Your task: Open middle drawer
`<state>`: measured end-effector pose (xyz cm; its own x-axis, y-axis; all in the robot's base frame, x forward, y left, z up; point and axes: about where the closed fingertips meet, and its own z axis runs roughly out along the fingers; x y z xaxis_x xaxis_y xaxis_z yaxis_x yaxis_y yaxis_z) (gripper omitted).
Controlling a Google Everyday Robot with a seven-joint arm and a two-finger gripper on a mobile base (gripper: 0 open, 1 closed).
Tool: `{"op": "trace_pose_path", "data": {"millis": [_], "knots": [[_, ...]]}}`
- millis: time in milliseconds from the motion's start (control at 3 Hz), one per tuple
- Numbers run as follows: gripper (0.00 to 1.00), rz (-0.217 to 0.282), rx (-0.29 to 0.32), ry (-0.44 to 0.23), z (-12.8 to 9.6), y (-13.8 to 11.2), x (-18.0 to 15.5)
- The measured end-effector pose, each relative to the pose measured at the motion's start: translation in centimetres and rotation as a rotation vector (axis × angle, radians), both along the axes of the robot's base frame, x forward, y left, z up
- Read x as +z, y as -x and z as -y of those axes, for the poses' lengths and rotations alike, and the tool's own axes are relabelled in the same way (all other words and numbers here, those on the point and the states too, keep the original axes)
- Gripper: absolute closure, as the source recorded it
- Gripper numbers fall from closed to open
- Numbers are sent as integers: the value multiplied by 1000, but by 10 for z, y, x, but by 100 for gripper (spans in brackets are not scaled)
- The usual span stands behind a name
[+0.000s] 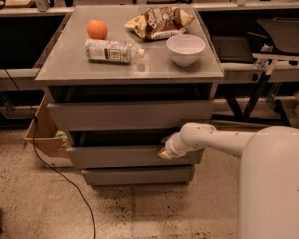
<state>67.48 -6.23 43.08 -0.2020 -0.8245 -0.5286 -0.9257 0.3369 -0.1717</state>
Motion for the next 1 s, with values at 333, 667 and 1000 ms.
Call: {"op": "trace_pose_path", "data": {"millis": [333, 667, 1000], "knots": [[100, -1, 0, 0, 0, 0, 4], [100, -44, 27, -15, -8, 24, -3], [100, -45, 28, -15, -8, 24, 0]]}}
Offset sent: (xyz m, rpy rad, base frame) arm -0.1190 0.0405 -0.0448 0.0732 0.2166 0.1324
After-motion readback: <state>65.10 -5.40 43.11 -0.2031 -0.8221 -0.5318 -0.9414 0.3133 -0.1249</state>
